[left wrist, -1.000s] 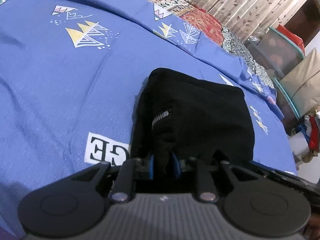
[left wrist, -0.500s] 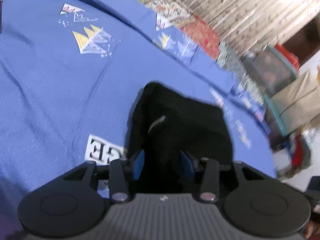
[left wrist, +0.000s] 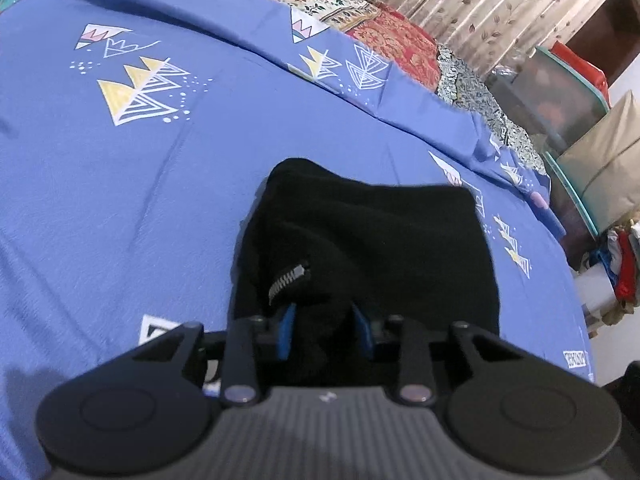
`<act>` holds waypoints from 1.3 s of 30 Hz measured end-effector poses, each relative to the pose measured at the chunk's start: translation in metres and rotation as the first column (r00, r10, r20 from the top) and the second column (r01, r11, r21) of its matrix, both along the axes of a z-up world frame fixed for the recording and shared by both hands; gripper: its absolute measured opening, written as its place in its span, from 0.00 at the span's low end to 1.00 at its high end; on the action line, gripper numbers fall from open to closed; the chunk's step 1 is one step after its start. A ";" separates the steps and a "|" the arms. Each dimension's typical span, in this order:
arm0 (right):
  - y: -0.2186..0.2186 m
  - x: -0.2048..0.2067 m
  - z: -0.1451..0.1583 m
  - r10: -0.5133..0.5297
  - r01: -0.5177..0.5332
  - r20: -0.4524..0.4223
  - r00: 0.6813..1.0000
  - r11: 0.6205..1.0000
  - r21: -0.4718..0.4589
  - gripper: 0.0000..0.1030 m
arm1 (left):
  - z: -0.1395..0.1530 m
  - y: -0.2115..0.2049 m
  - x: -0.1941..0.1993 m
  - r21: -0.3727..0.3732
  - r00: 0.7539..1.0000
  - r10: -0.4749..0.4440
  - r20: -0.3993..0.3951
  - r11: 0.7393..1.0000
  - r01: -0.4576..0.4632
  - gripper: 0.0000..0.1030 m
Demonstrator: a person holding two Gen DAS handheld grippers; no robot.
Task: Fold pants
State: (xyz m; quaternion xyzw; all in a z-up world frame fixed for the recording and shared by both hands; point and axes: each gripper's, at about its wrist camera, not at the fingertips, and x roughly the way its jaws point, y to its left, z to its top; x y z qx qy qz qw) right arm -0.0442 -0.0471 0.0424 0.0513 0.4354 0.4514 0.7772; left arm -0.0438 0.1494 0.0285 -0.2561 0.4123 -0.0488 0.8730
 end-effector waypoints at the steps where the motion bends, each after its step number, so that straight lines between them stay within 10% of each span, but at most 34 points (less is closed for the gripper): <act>1: -0.003 0.004 0.000 -0.009 0.009 -0.020 1.000 1.000 0.010 0.24 | 0.000 0.000 0.003 -0.002 1.000 0.003 0.000 1.000 -0.003 0.27; 21: -0.039 -0.003 0.024 -0.146 0.136 0.089 0.985 0.984 0.112 0.24 | 0.004 -0.009 -0.057 0.077 0.999 0.000 0.036 0.997 -0.003 0.53; 25: -0.041 0.008 0.005 -0.171 0.170 0.015 0.985 0.982 0.085 0.21 | -0.015 -0.004 -0.058 0.069 0.999 0.031 -0.018 0.997 -0.029 0.69; 31: -0.054 0.017 -0.014 -0.192 0.218 -0.165 0.967 0.963 0.158 0.17 | -0.019 -0.001 -0.058 0.059 0.999 0.039 -0.024 0.998 -0.037 0.71; 39: -0.059 0.015 -0.014 -0.195 0.231 -0.199 0.960 0.956 0.179 0.15 | -0.020 -0.001 -0.057 0.054 0.999 0.043 -0.026 0.998 -0.042 0.72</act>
